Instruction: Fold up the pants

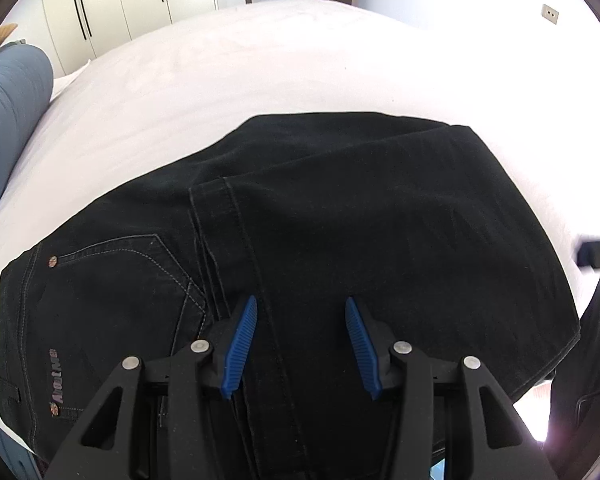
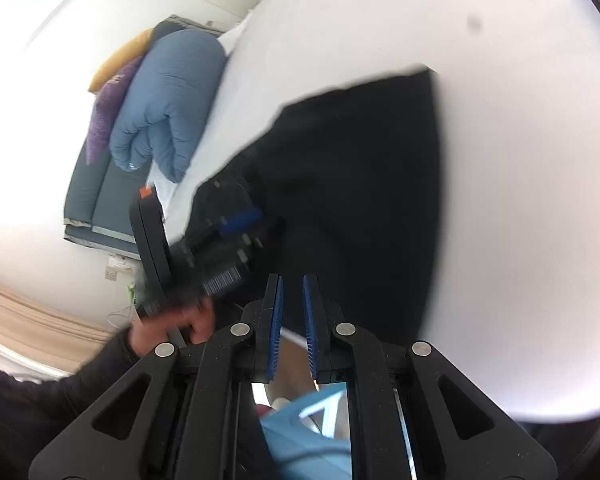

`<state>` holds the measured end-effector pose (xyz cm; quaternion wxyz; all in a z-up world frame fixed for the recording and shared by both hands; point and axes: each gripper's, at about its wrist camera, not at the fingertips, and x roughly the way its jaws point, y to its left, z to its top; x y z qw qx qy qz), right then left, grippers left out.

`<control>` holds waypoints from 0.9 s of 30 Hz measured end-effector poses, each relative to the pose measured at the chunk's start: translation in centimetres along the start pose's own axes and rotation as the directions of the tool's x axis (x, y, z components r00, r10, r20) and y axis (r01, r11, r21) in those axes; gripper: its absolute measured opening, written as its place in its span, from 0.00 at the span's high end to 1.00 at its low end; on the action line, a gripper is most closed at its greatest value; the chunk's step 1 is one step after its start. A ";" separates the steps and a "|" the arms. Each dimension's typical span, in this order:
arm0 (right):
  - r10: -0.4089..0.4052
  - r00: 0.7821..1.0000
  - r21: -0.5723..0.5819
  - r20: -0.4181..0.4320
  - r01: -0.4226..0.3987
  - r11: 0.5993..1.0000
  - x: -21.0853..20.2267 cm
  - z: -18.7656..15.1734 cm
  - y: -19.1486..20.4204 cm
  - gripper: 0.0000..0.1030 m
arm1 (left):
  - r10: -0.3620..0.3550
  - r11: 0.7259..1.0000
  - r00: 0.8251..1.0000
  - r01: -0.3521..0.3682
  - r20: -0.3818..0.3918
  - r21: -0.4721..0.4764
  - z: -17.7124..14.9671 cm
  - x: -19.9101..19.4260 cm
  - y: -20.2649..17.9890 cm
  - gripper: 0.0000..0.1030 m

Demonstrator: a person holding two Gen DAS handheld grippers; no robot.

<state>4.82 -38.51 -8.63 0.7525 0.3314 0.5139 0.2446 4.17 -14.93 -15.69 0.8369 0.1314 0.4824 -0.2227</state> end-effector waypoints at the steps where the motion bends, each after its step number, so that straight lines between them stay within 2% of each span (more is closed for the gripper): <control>1: 0.004 1.000 -0.016 -0.011 -0.004 1.000 1.4 1.6 0.7 0.92 | 0.005 1.000 1.000 -0.005 0.006 -0.001 -0.3 -0.2 0.0 0.52; 4: 0.000 0.997 -0.027 -0.083 -0.002 1.000 7.6 6.4 3.0 0.92 | 0.025 1.000 0.999 -0.025 0.029 0.003 -1.4 -0.9 0.1 0.52; 6: 0.029 0.989 -0.007 -0.143 -0.030 1.000 12.2 8.7 3.7 0.92 | 0.030 1.000 0.999 -0.030 0.038 0.003 -2.1 -1.0 0.3 0.52; 7: 0.032 0.986 -0.005 -0.161 -0.034 0.999 14.2 9.5 4.1 0.92 | 0.029 1.000 0.999 -0.029 0.040 -0.001 -2.3 -1.1 0.4 0.52; 11: -0.076 0.973 -0.001 -0.216 0.078 0.997 19.7 11.3 3.4 0.92 | 0.011 1.000 1.000 -0.011 0.027 -0.024 -2.7 -0.9 1.2 0.48; 12: -0.045 0.975 0.029 -0.219 0.053 0.998 20.0 11.3 2.7 0.93 | -0.003 0.999 1.000 0.004 0.023 -0.039 -2.8 -0.8 1.6 0.47; 15: -0.018 0.985 0.071 -0.171 0.030 0.997 18.4 11.1 0.5 0.94 | -0.018 0.998 1.000 0.019 0.013 -0.055 -2.9 -0.5 2.4 0.44; 20: -0.001 1.000 0.223 -0.023 0.006 0.975 11.3 11.1 -5.8 0.98 | -0.009 0.999 1.000 0.009 0.012 -0.039 -3.0 -0.3 2.7 0.43; 23: -0.079 0.995 0.278 0.069 0.057 0.959 6.1 10.9 -8.5 0.98 | -0.006 0.999 1.000 0.006 0.009 -0.040 -3.0 -0.4 2.7 0.43; 25: -0.185 0.975 0.340 0.122 0.134 0.931 2.9 10.4 -9.6 0.89 | -0.009 0.999 1.000 0.009 0.006 -0.046 -2.9 -0.2 2.7 0.42; 26: -0.260 0.955 0.355 0.142 0.196 0.914 1.2 9.5 -9.3 0.88 | -0.014 0.999 1.000 0.014 -0.001 -0.051 -2.5 0.0 2.5 0.42; 27: -0.249 0.955 0.343 0.163 0.182 0.922 0.6 9.0 -8.7 0.88 | -0.018 0.998 1.000 0.018 -0.008 -0.056 -1.8 0.0 2.0 0.42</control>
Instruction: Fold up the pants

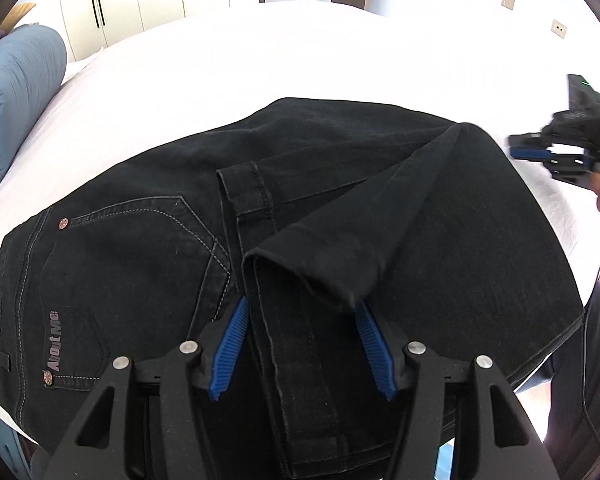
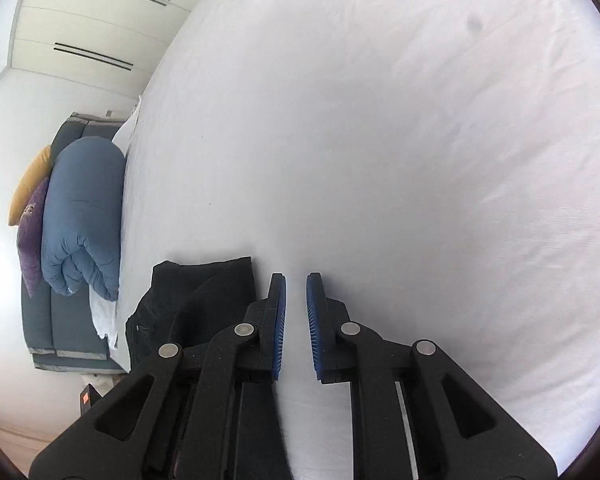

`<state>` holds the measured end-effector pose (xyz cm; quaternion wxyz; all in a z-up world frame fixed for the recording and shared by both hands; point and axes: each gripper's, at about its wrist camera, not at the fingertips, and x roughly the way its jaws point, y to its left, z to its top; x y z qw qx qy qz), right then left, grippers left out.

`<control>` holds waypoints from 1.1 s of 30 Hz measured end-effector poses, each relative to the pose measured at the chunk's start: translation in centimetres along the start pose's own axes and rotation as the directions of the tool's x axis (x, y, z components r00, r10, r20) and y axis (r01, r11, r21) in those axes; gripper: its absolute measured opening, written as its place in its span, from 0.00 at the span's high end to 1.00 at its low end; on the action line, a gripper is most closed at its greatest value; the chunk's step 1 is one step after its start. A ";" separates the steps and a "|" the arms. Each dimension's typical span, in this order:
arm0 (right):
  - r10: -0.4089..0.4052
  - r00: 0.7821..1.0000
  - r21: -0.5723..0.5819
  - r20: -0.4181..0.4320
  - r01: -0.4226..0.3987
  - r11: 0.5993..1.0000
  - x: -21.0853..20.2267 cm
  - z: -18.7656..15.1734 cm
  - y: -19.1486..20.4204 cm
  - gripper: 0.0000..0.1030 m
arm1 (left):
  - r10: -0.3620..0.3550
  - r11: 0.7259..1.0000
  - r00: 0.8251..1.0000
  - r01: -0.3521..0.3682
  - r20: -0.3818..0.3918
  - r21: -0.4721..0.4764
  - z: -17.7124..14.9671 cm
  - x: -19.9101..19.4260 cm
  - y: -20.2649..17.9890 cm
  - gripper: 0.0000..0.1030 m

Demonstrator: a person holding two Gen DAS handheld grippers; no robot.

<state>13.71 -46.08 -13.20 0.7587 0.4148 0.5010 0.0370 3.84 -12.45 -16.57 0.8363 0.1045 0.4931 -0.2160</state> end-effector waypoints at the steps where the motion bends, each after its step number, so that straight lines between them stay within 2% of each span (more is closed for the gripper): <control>1: 0.056 0.998 -0.017 -0.009 -0.056 0.998 -0.4 -0.9 0.8 0.88 | -0.004 1.000 1.000 0.003 -0.008 -0.007 0.3 0.0 0.2 0.41; 3: 0.138 0.989 -0.089 -0.052 -0.142 0.986 -0.2 -3.5 3.4 0.88 | -0.010 1.000 1.000 0.009 -0.021 -0.013 1.5 0.0 0.3 0.41; 5: 0.222 0.965 -0.143 -0.139 -0.241 0.960 1.1 -5.9 5.6 0.88 | 0.007 1.000 1.000 -0.007 -0.021 0.001 2.8 0.0 0.2 0.41; 6: 0.232 0.957 -0.163 -0.173 -0.260 0.952 2.0 -7.0 6.5 0.88 | 0.010 1.000 1.000 -0.010 -0.020 0.009 3.3 0.0 0.1 0.41; 9: 0.203 0.949 -0.166 -0.243 -0.247 0.955 5.5 -9.1 7.7 0.88 | 0.005 1.000 1.000 -0.005 -0.023 0.023 5.4 0.7 0.3 0.40; 11: 0.137 0.953 -0.139 -0.270 -0.179 0.974 7.1 -9.7 6.7 0.89 | 0.028 1.000 0.999 -0.027 -0.035 0.009 6.8 1.6 1.5 0.40; 13: 0.161 0.950 -0.102 -0.268 -0.194 0.976 7.1 -9.4 6.4 0.89 | 0.010 0.998 0.999 -0.012 -0.046 -0.064 7.8 2.4 3.7 0.39; 14: 0.172 0.951 -0.113 -0.255 -0.206 0.972 6.7 -9.1 6.7 0.89 | -0.020 0.992 0.998 0.014 -0.052 -0.122 8.3 2.9 5.3 0.37; 16: 0.213 0.948 -0.145 -0.239 -0.251 0.957 6.0 -7.8 7.9 0.89 | -0.052 0.984 0.997 0.043 -0.053 -0.170 9.0 3.4 6.7 0.34; 19: 0.224 0.942 -0.147 -0.249 -0.266 0.953 7.0 -5.6 8.9 0.89 | -0.010 0.992 0.999 0.004 -0.051 -0.127 10.0 3.8 6.0 0.32; 20: 0.236 0.935 -0.153 -0.266 -0.283 0.947 8.0 -5.0 9.5 0.89 | 0.008 0.994 0.999 -0.013 -0.049 -0.113 10.3 3.9 5.5 0.32; 21: 0.228 0.931 -0.159 -0.287 -0.281 0.946 8.8 -4.1 9.4 0.89 | 0.022 0.994 0.998 -0.027 -0.054 -0.104 10.4 4.2 5.2 0.32; 22: 0.183 0.940 -0.173 -0.287 -0.239 0.956 9.8 -3.1 9.3 0.89 | 0.034 0.994 0.998 -0.040 -0.058 -0.097 10.5 4.4 4.8 0.30; 23: 0.139 0.951 -0.171 -0.276 -0.191 0.967 10.0 -1.5 8.0 0.93 | 0.045 0.995 0.997 -0.050 -0.059 -0.086 10.4 4.8 4.4 0.29; 25: 0.253 0.936 -0.019 -0.245 -0.266 0.964 10.2 0.9 4.9 0.97 | 0.051 0.996 0.997 -0.055 -0.051 -0.067 10.2 4.9 3.8 0.28; 26: 0.263 0.944 0.013 -0.198 -0.266 0.964 9.4 1.7 4.0 0.97 | 0.045 0.997 0.998 -0.048 -0.046 -0.066 9.8 4.9 4.1 0.28; 28: 0.260 0.964 0.048 -0.054 -0.258 0.965 6.4 3.2 1.8 0.91 | 0.029 0.996 0.999 -0.033 -0.046 -0.079 9.7 5.1 4.6 0.27; 30: 0.174 0.985 0.129 0.021 -0.175 0.976 3.9 3.7 -0.8 0.87 | 0.031 0.996 0.999 -0.034 -0.044 -0.079 10.0 5.2 5.0 0.25; 31: 0.189 0.981 0.146 0.032 -0.192 0.970 2.6 3.6 -1.4 0.87 | 0.033 0.996 0.999 -0.036 -0.041 -0.080 10.1 5.1 5.1 0.24; 33: 0.341 0.940 0.103 0.011 -0.340 0.935 1.2 1.8 0.0 0.87 | 0.026 0.995 0.999 -0.029 -0.033 -0.092 10.5 4.6 4.8 0.24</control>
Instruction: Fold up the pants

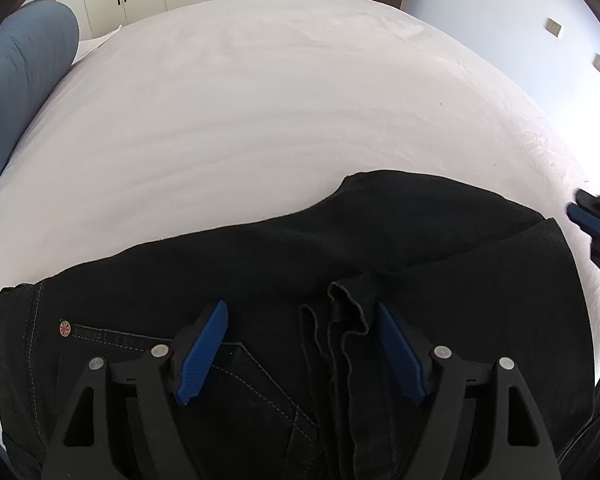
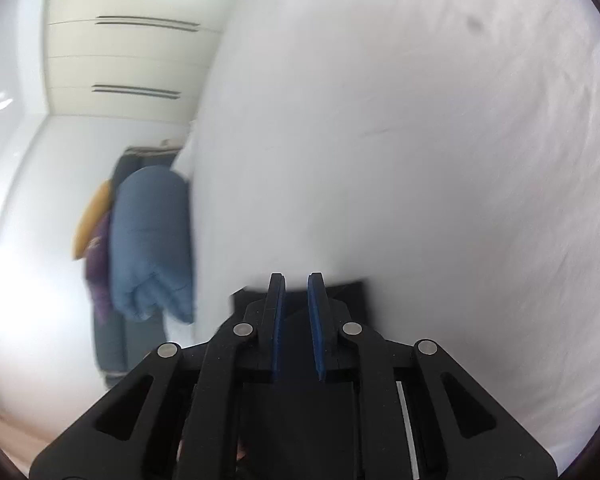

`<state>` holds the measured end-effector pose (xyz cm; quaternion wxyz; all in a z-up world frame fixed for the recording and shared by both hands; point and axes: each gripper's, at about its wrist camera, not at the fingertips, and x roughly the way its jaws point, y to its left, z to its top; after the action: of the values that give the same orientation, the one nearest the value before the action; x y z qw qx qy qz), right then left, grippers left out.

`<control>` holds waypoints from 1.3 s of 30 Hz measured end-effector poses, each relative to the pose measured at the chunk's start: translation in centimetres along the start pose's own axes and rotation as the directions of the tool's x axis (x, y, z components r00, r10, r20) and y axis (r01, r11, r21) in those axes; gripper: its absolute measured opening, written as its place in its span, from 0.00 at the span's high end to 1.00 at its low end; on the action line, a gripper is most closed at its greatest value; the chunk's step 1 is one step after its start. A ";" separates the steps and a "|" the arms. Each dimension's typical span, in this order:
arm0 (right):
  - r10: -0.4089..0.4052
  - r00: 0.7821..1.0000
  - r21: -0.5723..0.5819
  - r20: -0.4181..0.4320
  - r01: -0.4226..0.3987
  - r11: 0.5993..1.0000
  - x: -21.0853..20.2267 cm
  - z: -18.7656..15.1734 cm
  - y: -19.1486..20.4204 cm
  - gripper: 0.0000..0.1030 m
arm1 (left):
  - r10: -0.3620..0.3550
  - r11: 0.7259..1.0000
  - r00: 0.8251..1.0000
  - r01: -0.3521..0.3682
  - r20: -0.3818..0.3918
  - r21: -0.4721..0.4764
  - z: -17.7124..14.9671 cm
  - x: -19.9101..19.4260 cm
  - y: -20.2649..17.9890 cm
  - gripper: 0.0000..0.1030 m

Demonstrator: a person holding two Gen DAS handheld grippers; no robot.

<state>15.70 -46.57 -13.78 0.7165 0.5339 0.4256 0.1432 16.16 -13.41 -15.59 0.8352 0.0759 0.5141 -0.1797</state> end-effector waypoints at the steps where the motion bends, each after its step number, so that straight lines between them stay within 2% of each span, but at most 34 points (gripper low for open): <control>1: 0.059 0.997 -0.029 -0.053 -0.061 0.998 0.6 -1.6 1.1 0.87 | 0.002 1.000 1.000 -0.002 0.002 -0.001 -0.5 0.4 0.2 0.24; 2: 0.103 0.985 -0.065 -0.142 -0.113 0.991 1.8 -3.8 2.2 0.87 | 0.008 1.000 1.000 -0.008 0.003 0.003 -0.7 0.6 0.2 0.23; 4: 0.094 0.948 -0.126 -0.306 -0.138 0.982 4.6 -8.3 3.2 0.87 | 0.017 1.000 1.000 -0.017 0.000 0.010 -1.1 0.8 -0.4 0.23; 6: -0.042 0.904 -0.172 -0.425 -0.035 0.984 7.3 -12.0 1.8 0.87 | 0.016 1.000 1.000 -0.016 -0.006 0.016 -1.4 0.9 -0.6 0.22; 7: -0.081 0.887 -0.163 -0.454 0.006 0.987 8.5 -13.3 0.7 0.87 | 0.013 1.000 1.000 -0.013 -0.010 0.016 -1.4 0.8 -0.4 0.22; 8: -0.031 0.904 -0.142 -0.427 -0.033 0.989 7.8 -13.9 0.4 0.88 | 0.011 1.000 1.000 -0.011 -0.011 0.015 -1.9 0.2 -0.5 0.22; 9: -0.020 0.905 -0.135 -0.425 -0.042 0.990 7.0 -14.4 0.5 0.87 | 0.008 1.000 1.000 -0.008 -0.013 0.013 -1.8 0.1 -0.5 0.22; 11: -0.060 0.875 -0.148 -0.480 -0.013 0.989 5.2 -15.6 0.7 0.87 | 0.005 1.000 1.000 -0.005 -0.012 0.009 -1.5 0.2 -0.2 0.22; 12: -0.095 0.853 -0.175 -0.514 0.004 0.985 4.5 -16.5 0.5 0.87 | 0.006 1.000 1.000 -0.006 -0.011 0.010 -1.2 0.5 -0.2 0.22; 13: -0.164 0.831 -0.225 -0.531 0.049 0.973 3.5 -17.5 -0.2 0.87 | 0.007 1.000 1.000 -0.007 -0.009 0.011 -1.2 0.5 -0.3 0.21; 14: -0.211 0.824 -0.265 -0.526 0.077 0.961 2.1 -18.2 -0.8 0.84 | 0.007 1.000 1.000 -0.007 -0.005 0.012 -1.1 0.4 -0.3 0.21; 15: -0.184 0.836 -0.255 -0.518 0.055 0.965 1.0 -18.1 -0.7 0.84 | 0.005 1.000 1.000 -0.005 -0.003 0.012 -1.2 0.4 -0.1 0.21; 17: -0.049 0.886 -0.213 -0.461 -0.057 0.975 -1.4 -16.7 0.6 0.84 | 0.001 1.000 1.000 -0.001 0.002 0.011 -1.4 0.5 -0.2 0.21; 18: 0.002 0.904 -0.212 -0.428 -0.102 0.972 -2.0 -15.8 1.5 0.84 | 0.001 1.000 1.000 -0.001 0.002 0.013 -1.5 0.5 -0.2 0.21; 20: 0.065 0.931 -0.206 -0.360 -0.148 0.967 -2.1 -13.2 2.8 0.84 | 0.002 1.000 1.000 -0.002 -0.002 0.012 -1.4 0.5 -0.2 0.21; 23: 0.082 0.955 -0.149 -0.285 -0.129 0.980 1.1 -9.4 3.2 0.84 | 0.010 1.000 1.000 -0.010 -0.002 0.008 -1.6 0.3 -0.3 0.21; 25: 0.092 0.964 -0.066 -0.250 -0.112 0.992 3.1 -7.1 1.5 0.84 | 0.013 1.000 1.000 -0.013 0.002 0.004 -1.8 0.3 -0.4 0.21; 26: 0.050 0.966 -0.044 -0.255 -0.063 0.997 4.1 -6.7 0.4 0.84 | 0.012 1.000 1.000 -0.012 0.003 0.003 -1.7 0.4 -0.5 0.21; 27: -0.016 0.961 -0.041 -0.275 0.005 0.999 5.0 -6.9 -0.5 0.87 | 0.010 1.000 1.000 -0.010 0.003 0.003 -1.7 0.4 -0.5 0.21; 28: -0.040 0.957 -0.065 -0.288 0.022 0.998 5.2 -7.4 -0.7 0.87 | 0.007 1.000 1.000 -0.007 0.006 0.002 -1.7 0.3 -0.4 0.21; 29: -0.044 0.955 -0.114 -0.293 0.011 0.993 4.5 -8.1 0.0 0.87 | 0.003 1.000 1.000 -0.003 0.011 -0.003 -1.9 0.3 -0.3 0.20; 30: -0.052 0.940 -0.133 -0.336 0.007 0.991 4.4 -9.2 0.4 0.86 | 0.000 1.000 1.000 0.000 0.015 -0.005 -2.0 0.3 -0.2 0.20; 33: -0.104 0.849 -0.176 -0.518 0.013 0.984 5.0 -15.8 0.8 0.86 | -0.002 1.000 1.000 0.003 0.028 -0.008 -2.1 0.4 -0.2 0.19; 34: -0.155 0.807 -0.209 -0.569 0.041 0.977 4.5 -17.6 0.5 0.86 | -0.004 1.000 0.999 0.005 0.033 -0.009 -2.1 0.3 -0.1 0.19; 35: -0.219 0.778 -0.262 -0.589 0.072 0.962 3.9 -19.5 0.4 0.85 | -0.009 1.000 0.999 0.009 0.040 -0.012 -2.2 0.0 0.0 0.19; 36: -0.226 0.783 -0.285 -0.580 0.066 0.956 2.6 -20.6 0.5 0.83 | -0.014 1.000 0.999 0.015 0.051 -0.021 -2.3 -0.5 0.2 0.20; 38: -0.124 0.827 -0.222 -0.548 -0.002 0.975 -0.1 -20.6 1.2 0.83 | -0.034 0.997 0.994 0.041 0.099 -0.066 -2.8 -2.5 1.1 0.20; 39: -0.067 0.861 -0.203 -0.504 -0.043 0.978 -1.8 -19.5 1.7 0.83 | -0.044 0.994 0.990 0.057 0.137 -0.095 -3.0 -3.8 1.8 0.20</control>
<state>0.14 -34.59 -12.78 0.6314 0.3971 0.5854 0.3177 12.75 -9.97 -13.70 0.8659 0.0090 0.4666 -0.1800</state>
